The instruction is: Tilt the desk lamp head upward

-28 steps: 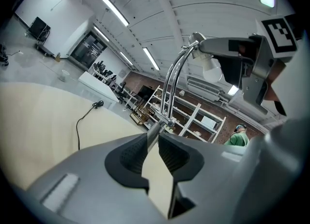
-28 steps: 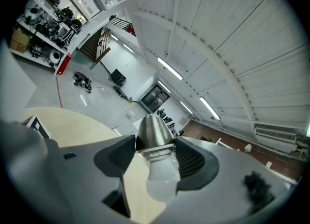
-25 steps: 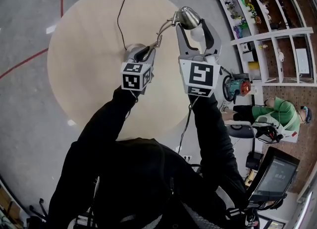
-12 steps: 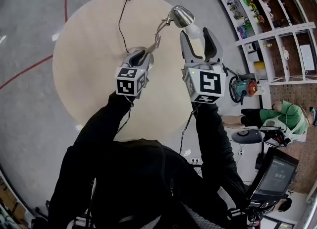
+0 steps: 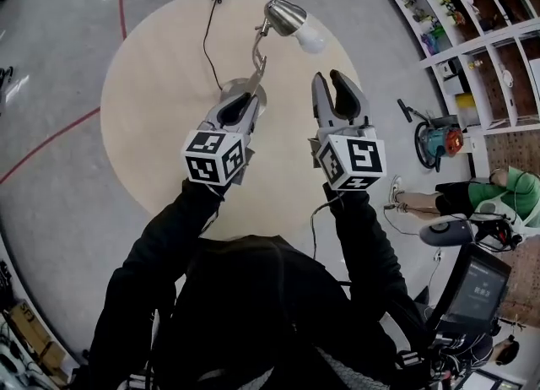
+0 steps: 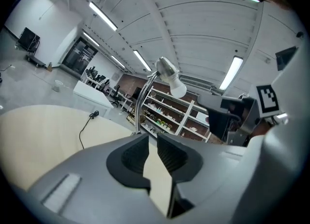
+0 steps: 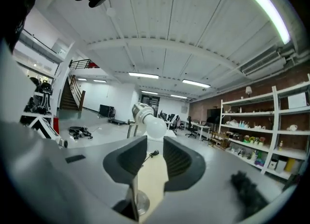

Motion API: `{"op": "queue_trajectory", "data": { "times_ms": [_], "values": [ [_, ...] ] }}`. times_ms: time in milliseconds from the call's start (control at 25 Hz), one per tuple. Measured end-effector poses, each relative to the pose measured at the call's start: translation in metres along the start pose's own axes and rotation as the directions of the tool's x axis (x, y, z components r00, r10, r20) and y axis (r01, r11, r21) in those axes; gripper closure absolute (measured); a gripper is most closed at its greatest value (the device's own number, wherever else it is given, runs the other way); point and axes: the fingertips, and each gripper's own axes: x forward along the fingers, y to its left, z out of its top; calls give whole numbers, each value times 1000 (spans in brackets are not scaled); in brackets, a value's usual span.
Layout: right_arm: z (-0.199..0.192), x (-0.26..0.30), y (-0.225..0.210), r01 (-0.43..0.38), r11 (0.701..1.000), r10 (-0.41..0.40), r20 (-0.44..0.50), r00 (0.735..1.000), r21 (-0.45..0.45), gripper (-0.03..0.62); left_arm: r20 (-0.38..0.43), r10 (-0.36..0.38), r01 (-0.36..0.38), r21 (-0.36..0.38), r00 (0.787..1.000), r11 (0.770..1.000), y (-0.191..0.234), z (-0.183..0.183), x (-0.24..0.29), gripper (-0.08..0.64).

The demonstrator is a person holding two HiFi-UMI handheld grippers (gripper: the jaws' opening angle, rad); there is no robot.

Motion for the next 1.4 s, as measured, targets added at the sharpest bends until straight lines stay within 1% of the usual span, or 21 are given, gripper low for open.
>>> {"op": "queue_trajectory", "data": {
  "times_ms": [80,200,440,520,600,680,720,800,920,1040,1240,1400],
  "values": [
    [-2,-4,-8,-9,1000,10,-3,1000,27,505,15,-2,2,14,1000,1000,-15,12,-3,505],
    [-3,-12,-12,-27,994,26,7,1000,105,534,7,12,-12,51,1000,999,-31,30,-12,512],
    [-19,-35,-7,-83,971,79,25,997,226,549,-31,3,0,81,1000,997,-60,36,-21,517],
    [-26,-38,-7,-106,957,104,22,994,270,558,-29,6,-2,117,1000,993,-67,40,-22,517],
    [-32,-41,-4,-134,938,135,20,991,320,582,-23,17,-13,178,1000,984,-71,43,-24,520],
    [-36,-45,0,-155,920,158,22,987,361,584,-24,25,-19,229,999,973,-76,42,-26,523],
    [-37,-47,1,-161,914,164,24,986,372,586,-27,24,-17,241,999,970,-78,41,-26,523],
    [-37,-49,0,-163,912,164,30,986,375,586,-35,21,-12,246,999,969,-81,39,-26,523],
    [-32,-51,-4,-158,919,156,36,987,362,586,-47,13,-2,234,999,972,-86,40,-27,526],
    [-30,-56,-2,-168,914,166,40,985,370,584,-49,-5,16,226,999,974,-95,39,-32,526],
    [-28,-63,11,-204,889,205,42,978,410,584,-16,-6,9,238,1000,971,-105,47,-47,526],
    [-21,-60,20,-224,891,227,39,973,395,584,4,-12,11,230,1000,973,-105,55,-52,526]
  ]
}}
